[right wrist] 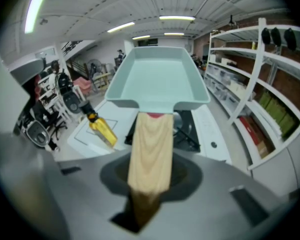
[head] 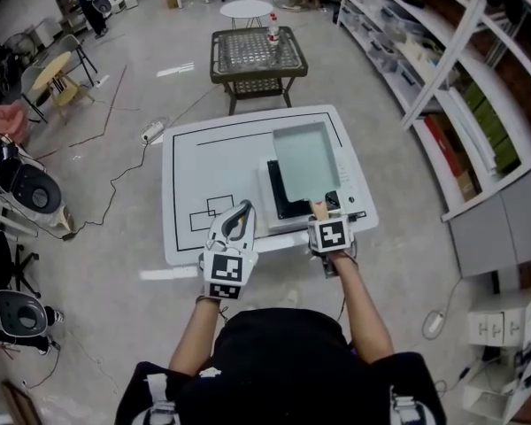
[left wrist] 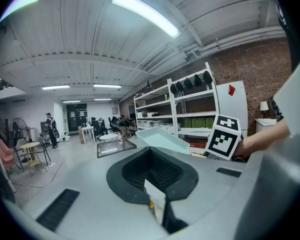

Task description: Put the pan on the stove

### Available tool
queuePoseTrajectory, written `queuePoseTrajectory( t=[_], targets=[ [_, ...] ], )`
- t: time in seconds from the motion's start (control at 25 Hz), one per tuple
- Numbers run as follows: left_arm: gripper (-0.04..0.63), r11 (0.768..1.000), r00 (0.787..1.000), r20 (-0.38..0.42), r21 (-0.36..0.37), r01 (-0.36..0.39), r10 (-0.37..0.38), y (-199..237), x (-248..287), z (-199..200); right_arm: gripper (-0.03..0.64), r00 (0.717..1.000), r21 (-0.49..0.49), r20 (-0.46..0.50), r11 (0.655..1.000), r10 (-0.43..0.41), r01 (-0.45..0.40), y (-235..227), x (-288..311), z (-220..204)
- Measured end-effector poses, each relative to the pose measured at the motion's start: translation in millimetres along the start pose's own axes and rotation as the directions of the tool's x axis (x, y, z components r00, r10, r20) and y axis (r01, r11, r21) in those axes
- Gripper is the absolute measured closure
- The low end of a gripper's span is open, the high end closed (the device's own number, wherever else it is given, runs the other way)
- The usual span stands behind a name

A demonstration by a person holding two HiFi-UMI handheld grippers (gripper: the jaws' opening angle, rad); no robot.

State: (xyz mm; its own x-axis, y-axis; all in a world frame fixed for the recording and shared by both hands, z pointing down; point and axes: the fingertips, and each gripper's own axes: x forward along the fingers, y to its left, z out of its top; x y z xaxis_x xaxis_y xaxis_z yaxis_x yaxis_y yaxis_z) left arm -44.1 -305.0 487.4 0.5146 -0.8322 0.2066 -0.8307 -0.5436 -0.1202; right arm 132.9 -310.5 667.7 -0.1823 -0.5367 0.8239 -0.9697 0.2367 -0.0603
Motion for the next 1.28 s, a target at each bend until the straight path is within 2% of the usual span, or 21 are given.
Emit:
queuePoseTrajectory(
  t=[0.16,0.56,0.72,1.28],
  targets=[
    [0.571,1.0,1.0,-0.006,-0.002,-0.001,0.001,0.8,0.1,-5.1,0.52,1.0,0.01,-0.022,1.0,0.021,-0.021,6.5,12.2,-7.3],
    [0.571,1.0,1.0,-0.021,0.01,0.002,-0.002,3.6,-0.7,-9.9,0.52,0.989,0.028,-0.147,0.999,-0.018,0.023,-1.7,33.0,-32.2],
    [0.571,1.0,1.0,-0.027,0.011,0.002,-0.002,5.5,0.0,-12.9,0.52,0.985,0.011,-0.162,0.998,-0.056,0.058,-9.3,42.2,-34.8],
    [0.571,1.0,1.0,-0.025,0.019,-0.011,0.012,11.6,-0.1,-10.9,0.518,0.976,0.013,-0.198,0.995,-0.094,0.098,-17.0,64.8,-38.2]
  ],
)
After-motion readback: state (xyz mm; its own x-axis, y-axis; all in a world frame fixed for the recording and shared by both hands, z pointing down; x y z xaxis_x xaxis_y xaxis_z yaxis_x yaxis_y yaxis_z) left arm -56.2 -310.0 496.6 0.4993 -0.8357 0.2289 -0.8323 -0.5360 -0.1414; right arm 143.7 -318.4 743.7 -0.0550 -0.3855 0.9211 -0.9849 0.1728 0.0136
